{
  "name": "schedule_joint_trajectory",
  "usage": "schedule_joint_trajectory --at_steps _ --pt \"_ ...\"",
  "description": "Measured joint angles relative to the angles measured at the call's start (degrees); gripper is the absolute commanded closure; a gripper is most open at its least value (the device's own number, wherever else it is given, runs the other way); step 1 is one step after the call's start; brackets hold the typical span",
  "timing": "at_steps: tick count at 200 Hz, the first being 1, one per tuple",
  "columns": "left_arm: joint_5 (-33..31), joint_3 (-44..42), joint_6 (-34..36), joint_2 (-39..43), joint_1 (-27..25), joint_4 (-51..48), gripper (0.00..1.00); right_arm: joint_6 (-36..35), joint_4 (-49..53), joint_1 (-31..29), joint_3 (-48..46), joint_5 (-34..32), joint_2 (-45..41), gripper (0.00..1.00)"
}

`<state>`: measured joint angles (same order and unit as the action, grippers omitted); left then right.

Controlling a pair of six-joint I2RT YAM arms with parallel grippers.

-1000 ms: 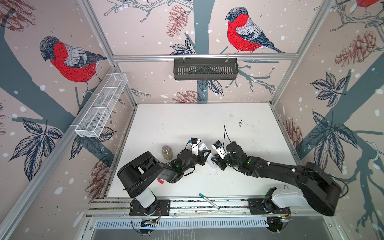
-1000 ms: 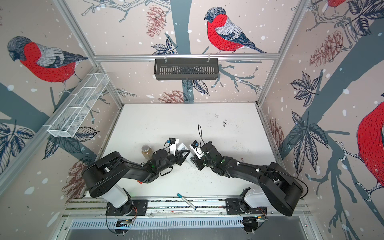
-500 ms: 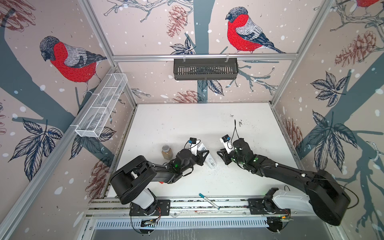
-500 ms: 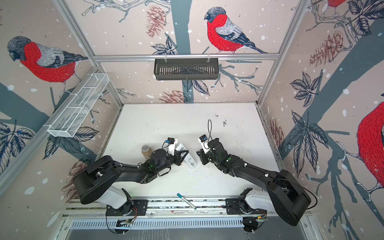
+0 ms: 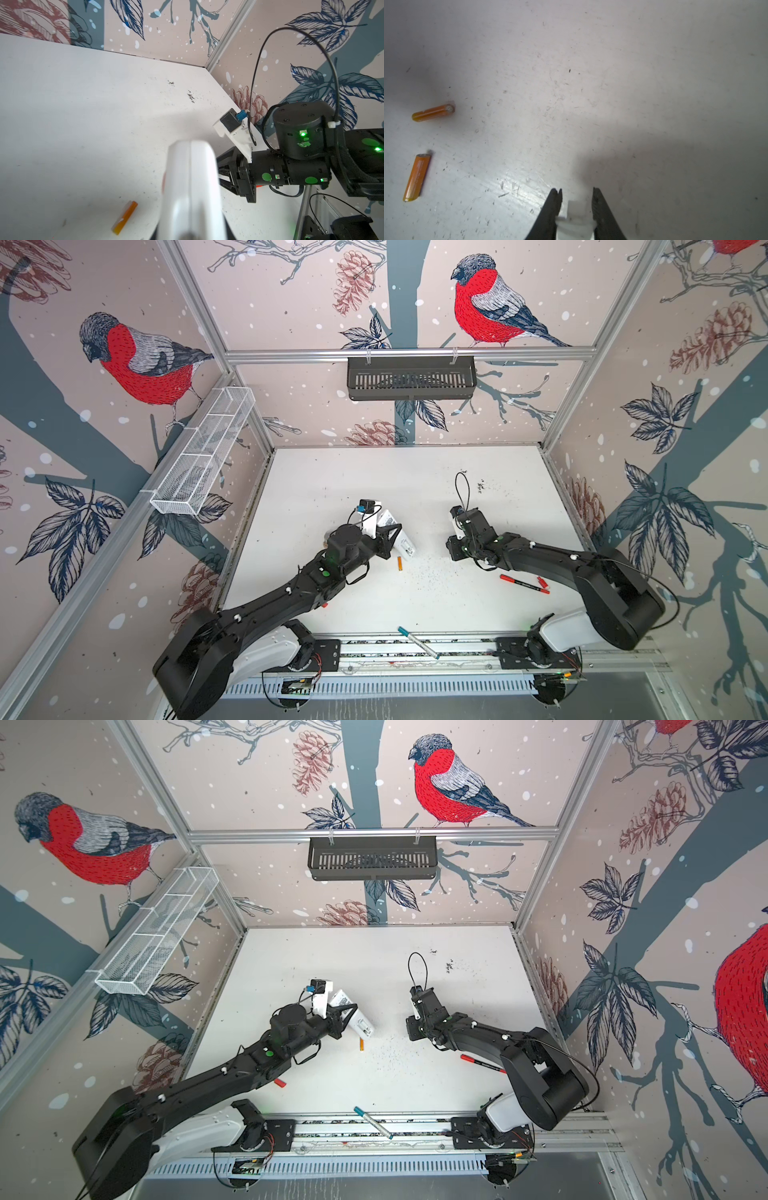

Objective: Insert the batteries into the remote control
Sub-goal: 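Release the remote with the right gripper and move it toward the orange batteries, then grasp an orange battery upright with the right gripper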

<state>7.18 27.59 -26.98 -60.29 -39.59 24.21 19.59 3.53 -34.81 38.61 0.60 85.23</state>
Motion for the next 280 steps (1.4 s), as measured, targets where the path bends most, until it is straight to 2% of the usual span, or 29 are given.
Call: schedule_joint_trajectory --at_steps 19,61,91,123,156,193,239,280 --pt "1.4 3.0 1.6 3.4 1.2 -7.2 1.0 1.4 0.2 0.0 1.4 -1.3 2.2 0.74" --pt "1.6 7.4 3.4 10.4 2.3 -21.0 1.0 2.8 0.9 -1.2 3.0 -3.8 5.3 0.65" --pt "0.7 8.7 3.6 14.7 2.9 -27.1 1.0 3.0 2.4 -3.2 5.0 -6.0 6.8 0.48" --pt "-1.3 9.5 4.9 16.6 3.2 -32.3 1.0 3.4 3.9 -8.3 7.8 -9.7 7.1 0.31" --pt "-4.7 11.0 6.1 17.6 3.3 -37.3 1.0 4.4 3.9 -13.7 9.3 -11.7 6.9 0.3" --pt "-6.4 12.5 7.8 19.0 3.4 -41.4 1.0 2.2 2.1 -16.9 11.1 -9.5 9.7 0.29" --pt "-8.3 12.5 8.9 21.7 3.4 -44.2 1.0 -7.1 2.9 -16.3 17.7 -3.7 17.8 0.27" --pt "-9.2 12.0 8.9 23.1 3.5 -44.8 1.0 -18.2 5.3 -15.3 23.8 1.4 23.1 0.26"
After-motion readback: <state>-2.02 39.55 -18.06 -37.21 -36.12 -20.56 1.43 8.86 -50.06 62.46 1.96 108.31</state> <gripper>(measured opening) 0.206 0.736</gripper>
